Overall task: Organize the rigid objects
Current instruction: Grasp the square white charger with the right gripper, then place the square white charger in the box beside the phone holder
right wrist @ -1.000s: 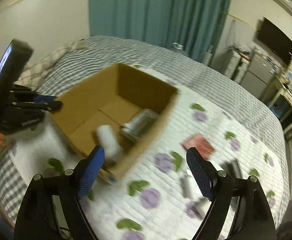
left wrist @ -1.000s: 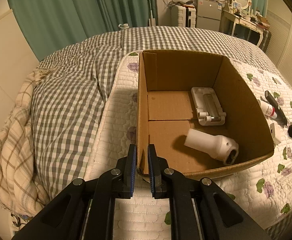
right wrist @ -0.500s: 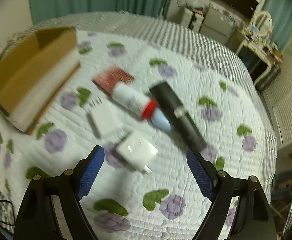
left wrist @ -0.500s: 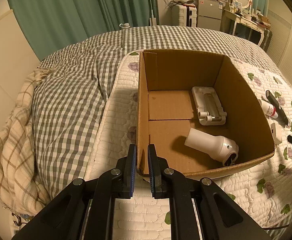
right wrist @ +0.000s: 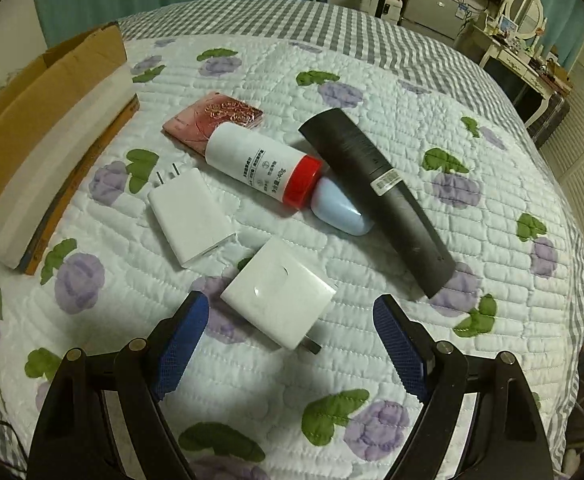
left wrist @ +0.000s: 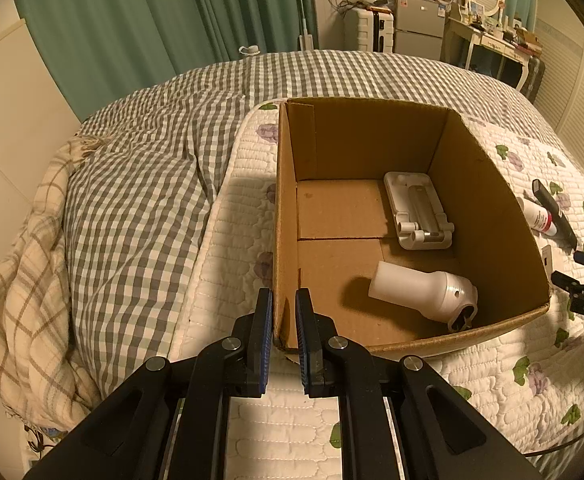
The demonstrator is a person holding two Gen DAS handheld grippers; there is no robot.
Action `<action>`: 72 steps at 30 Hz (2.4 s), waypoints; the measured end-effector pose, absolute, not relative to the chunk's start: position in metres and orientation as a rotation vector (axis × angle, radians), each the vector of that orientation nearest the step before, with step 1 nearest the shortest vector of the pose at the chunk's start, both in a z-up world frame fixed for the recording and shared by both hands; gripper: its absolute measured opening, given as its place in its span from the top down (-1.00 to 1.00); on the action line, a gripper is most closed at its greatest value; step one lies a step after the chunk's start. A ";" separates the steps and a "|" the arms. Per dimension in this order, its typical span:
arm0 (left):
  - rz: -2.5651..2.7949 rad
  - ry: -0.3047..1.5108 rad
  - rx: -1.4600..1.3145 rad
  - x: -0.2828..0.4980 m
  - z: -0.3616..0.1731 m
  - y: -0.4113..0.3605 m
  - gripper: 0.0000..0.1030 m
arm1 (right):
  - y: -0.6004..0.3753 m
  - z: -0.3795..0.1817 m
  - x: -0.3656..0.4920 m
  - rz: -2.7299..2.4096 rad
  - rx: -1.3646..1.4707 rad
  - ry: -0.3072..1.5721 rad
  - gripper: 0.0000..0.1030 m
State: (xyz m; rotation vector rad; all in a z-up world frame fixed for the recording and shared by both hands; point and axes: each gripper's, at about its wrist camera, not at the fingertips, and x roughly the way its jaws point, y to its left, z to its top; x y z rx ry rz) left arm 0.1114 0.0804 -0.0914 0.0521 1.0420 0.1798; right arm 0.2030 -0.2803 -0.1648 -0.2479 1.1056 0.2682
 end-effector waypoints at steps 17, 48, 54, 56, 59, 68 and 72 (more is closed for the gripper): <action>0.180 1.042 0.053 0.112 -0.092 0.080 0.79 | -0.274 -0.182 0.212 0.298 -0.233 1.129 -0.35; 0.160 1.038 0.051 0.108 -0.091 0.079 0.79 | -0.295 -0.189 0.217 0.256 -0.100 1.192 -0.16; 0.160 1.038 0.050 0.108 -0.091 0.079 0.79 | -0.293 -0.199 0.223 0.257 -0.088 1.210 -0.14; 0.159 1.038 0.050 0.108 -0.092 0.079 0.79 | -0.292 -0.194 0.219 0.244 -0.107 1.182 -0.13; 0.158 1.039 0.050 0.108 -0.092 0.079 0.79 | -0.290 -0.175 0.212 0.235 -0.124 1.117 -0.13; 0.153 1.042 0.047 0.108 -0.093 0.078 0.79 | -0.229 -0.076 0.195 0.370 -0.228 0.899 -0.13; 0.151 1.043 0.046 0.108 -0.093 0.077 0.79 | -0.175 -0.040 0.187 0.491 -0.262 0.819 -0.13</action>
